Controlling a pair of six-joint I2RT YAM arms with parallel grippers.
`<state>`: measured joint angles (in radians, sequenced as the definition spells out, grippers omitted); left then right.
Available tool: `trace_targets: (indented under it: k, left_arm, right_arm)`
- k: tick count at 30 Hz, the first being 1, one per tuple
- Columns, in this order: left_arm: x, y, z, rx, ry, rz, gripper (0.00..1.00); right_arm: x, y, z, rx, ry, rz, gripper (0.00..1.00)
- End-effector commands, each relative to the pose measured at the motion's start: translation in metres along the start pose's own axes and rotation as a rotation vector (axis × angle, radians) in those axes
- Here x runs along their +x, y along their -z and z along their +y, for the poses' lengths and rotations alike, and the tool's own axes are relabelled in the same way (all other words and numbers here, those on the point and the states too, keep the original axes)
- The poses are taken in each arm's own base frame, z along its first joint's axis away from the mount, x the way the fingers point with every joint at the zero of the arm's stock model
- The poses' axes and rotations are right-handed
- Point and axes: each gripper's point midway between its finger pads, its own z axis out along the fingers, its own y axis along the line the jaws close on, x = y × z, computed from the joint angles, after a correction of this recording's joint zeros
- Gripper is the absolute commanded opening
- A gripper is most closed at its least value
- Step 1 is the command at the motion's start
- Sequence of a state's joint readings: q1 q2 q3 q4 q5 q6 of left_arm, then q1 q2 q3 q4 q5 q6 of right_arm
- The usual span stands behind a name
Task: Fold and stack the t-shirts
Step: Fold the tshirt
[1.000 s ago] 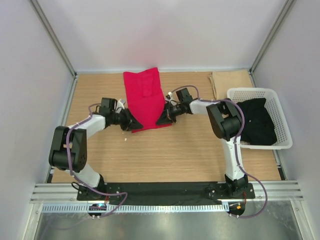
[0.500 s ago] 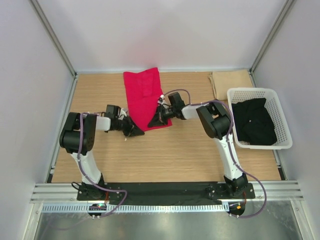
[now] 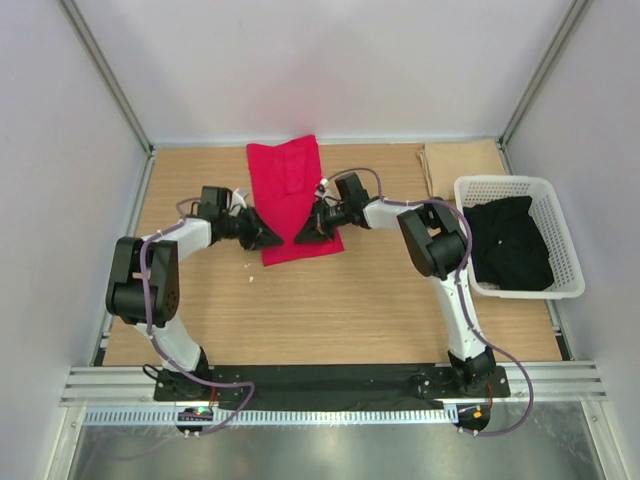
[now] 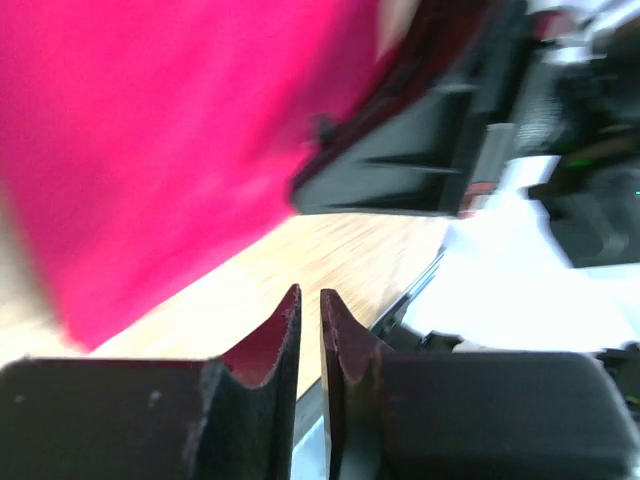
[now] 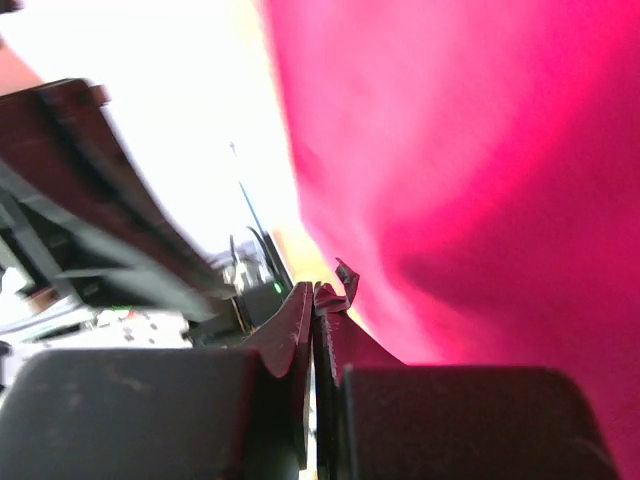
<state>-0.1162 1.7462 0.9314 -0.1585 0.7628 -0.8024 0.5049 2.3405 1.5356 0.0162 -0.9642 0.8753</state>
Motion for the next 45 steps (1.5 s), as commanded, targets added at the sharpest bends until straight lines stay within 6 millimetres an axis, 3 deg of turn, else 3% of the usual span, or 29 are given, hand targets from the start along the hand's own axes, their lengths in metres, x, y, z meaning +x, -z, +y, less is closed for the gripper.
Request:
trace_targets:
  k: [1,4,5,7,12,13,16,21,30,36,41,45]
  left_arm:
    - [-0.03,0.023,-0.053,0.07,-0.112,-0.082,0.14]
    - [-0.051,0.014,-0.061,0.089,-0.091,-0.091,0.16]
    - [-0.055,0.001,-0.054,0.1,-0.058,-0.062,0.15]
    - [-0.068,-0.007,-0.056,0.123,-0.055,-0.076,0.15]
    - [-0.093,-0.037,-0.033,0.125,-0.007,-0.094,0.15]
    - [-0.097,-0.042,-0.031,0.131,-0.001,-0.101,0.15]
    - [-0.117,-0.056,-0.019,0.159,0.02,-0.136,0.14]
    - [-0.148,-0.056,-0.013,0.195,0.033,-0.217,0.14]
    - [-0.148,-0.066,0.008,0.134,0.082,-0.193,0.12]
    - [-0.146,-0.071,0.019,0.105,0.076,-0.177,0.12]
    - [-0.146,-0.068,0.023,0.07,0.058,-0.163,0.13]
    - [-0.149,-0.049,0.007,0.024,-0.02,-0.174,0.18]
  right_arm:
    - [-0.04,0.028,0.068,-0.066,0.104,-0.13,0.06]
    - [-0.063,0.025,0.068,-0.098,0.077,-0.161,0.06]
    - [-0.072,0.025,0.072,-0.107,0.083,-0.175,0.05]
    - [-0.082,0.016,0.055,-0.096,0.054,-0.179,0.06]
    - [-0.11,0.007,0.036,-0.082,0.037,-0.24,0.06]
    - [-0.115,0.003,0.021,-0.064,0.02,-0.254,0.06]
    - [-0.134,0.002,0.005,-0.056,0.021,-0.304,0.05]
    - [-0.165,0.016,-0.016,-0.008,0.015,-0.421,0.05]
    - [-0.204,0.042,-0.054,0.092,-0.09,-0.582,0.06]
    - [-0.231,0.052,-0.062,0.051,-0.164,-0.673,0.06]
    - [-0.232,0.066,-0.033,0.009,-0.111,-0.657,0.1]
    - [-0.226,0.098,-0.021,0.099,-0.024,-0.641,0.17]
